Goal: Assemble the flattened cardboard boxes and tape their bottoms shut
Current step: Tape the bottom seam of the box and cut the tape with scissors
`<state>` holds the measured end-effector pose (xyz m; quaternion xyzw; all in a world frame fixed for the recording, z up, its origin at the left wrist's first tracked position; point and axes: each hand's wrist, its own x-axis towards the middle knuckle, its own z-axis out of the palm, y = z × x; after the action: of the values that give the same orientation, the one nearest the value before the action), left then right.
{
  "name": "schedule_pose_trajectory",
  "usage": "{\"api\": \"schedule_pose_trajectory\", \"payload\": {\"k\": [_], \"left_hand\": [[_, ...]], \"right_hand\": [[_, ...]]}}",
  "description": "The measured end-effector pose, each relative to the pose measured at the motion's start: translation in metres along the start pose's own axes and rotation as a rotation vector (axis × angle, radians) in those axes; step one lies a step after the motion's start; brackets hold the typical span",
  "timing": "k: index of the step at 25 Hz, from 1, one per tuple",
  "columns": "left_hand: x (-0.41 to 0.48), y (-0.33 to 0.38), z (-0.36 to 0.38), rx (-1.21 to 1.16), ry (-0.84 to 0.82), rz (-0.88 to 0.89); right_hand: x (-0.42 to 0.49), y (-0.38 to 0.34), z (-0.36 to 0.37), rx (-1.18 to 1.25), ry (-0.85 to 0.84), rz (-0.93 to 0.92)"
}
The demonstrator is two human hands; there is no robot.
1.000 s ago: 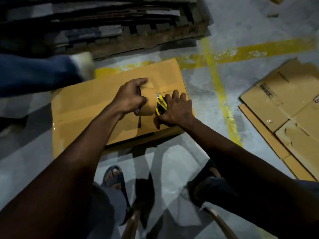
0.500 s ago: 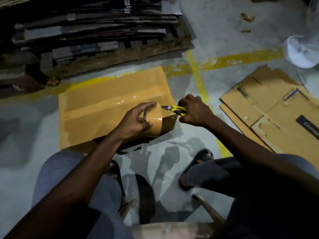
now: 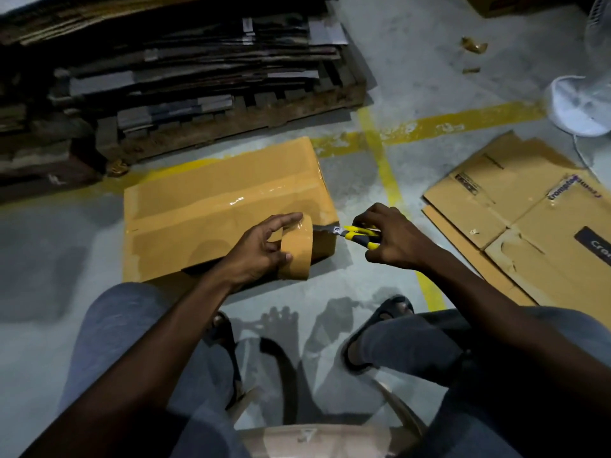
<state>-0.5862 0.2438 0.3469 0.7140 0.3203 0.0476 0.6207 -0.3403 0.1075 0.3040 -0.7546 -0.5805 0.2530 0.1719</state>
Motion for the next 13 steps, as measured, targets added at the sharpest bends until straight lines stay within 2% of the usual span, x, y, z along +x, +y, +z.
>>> {"api": "schedule_pose_trajectory", "payload": {"k": [3,9,13], "left_hand": [[0.008,-0.013,-0.002,0.093,0.016,0.002],[0.018,-0.022,0.005,0.463,0.05,0.032],[0.023,-0.027,0.006,0.525,0.082,0.046]], "right_hand": [[0.007,0.007,0.001,-0.014,-0.008,-0.041],[0.012,0.013,0.004,0.001,-0.003,-0.068],[0.017,0.016,0.007,-0.001,0.002,-0.077]]}}
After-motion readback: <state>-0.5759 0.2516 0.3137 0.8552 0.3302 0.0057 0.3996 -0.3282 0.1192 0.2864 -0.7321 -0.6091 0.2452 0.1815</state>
